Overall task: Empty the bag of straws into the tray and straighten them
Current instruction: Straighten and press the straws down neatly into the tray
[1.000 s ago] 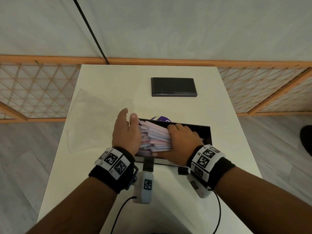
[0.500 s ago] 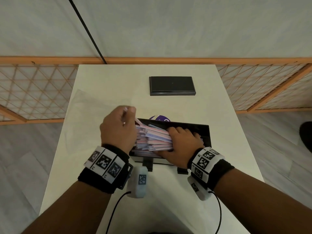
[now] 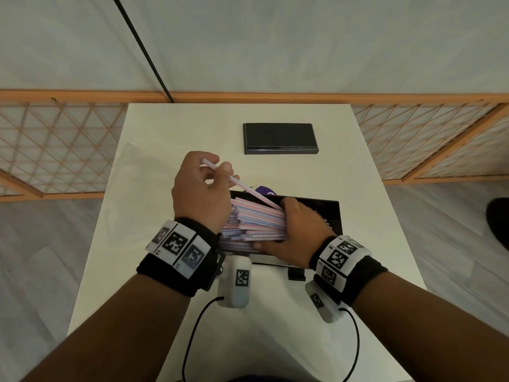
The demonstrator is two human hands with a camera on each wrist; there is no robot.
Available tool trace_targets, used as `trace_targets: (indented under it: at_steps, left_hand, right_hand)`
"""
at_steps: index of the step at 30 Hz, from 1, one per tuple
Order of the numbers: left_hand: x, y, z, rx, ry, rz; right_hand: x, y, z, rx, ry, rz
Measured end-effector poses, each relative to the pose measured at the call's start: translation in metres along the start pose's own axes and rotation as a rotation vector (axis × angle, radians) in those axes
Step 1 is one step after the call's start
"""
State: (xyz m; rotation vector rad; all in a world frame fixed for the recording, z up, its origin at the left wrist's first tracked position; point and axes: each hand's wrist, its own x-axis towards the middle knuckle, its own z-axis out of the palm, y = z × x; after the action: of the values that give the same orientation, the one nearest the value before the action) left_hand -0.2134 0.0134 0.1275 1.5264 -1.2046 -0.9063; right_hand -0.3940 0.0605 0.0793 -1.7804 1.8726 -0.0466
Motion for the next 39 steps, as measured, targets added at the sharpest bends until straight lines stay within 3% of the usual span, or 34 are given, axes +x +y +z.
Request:
trace_targets:
  at_steps: [4, 8, 12, 16, 24, 29, 33, 39]
  left_hand:
    - [-0.002, -0.005, 0.003, 0.24, -0.043, 0.004]
    - [-0.002, -0.015, 0.006, 0.449, -0.22, -0.026]
    - [-0.011, -0.022, 0.007, 0.309, -0.276, -0.183]
    - [-0.017, -0.027, 0.008, 0.176, -0.198, -0.255]
    - [-0.02, -0.024, 0.008, 0.163, -0.275, -0.229]
    - [-0.017, -0.028, 0.008, 0.39, -0.374, -0.141]
    - [-0.017, -0.027, 0.009, 0.389, -0.341, -0.156]
    - [-0.015, -0.004, 0.002, 0.214, -0.14, -0.079]
  right_hand:
    - [-0.007, 0.003, -0.004, -0.156, 0.02, 0.031]
    - [-0.006, -0.001, -0.007, -0.134, -0.025, 0.04]
    - [-0.003, -0.009, -0.007, -0.159, -0.084, 0.028]
    - [0.001, -0.015, -0.006, -0.114, -0.109, -0.007]
    - [0.006, -0.034, -0.01, -0.274, -0.063, -0.029]
    - [0.002, -0.028, -0.005, -0.229, -0.148, 0.047]
    - [0.003, -0.022, -0.007, -0.193, -0.178, 0.079]
    - [0.001, -0.015, -0.01, -0.143, -0.169, 0.11]
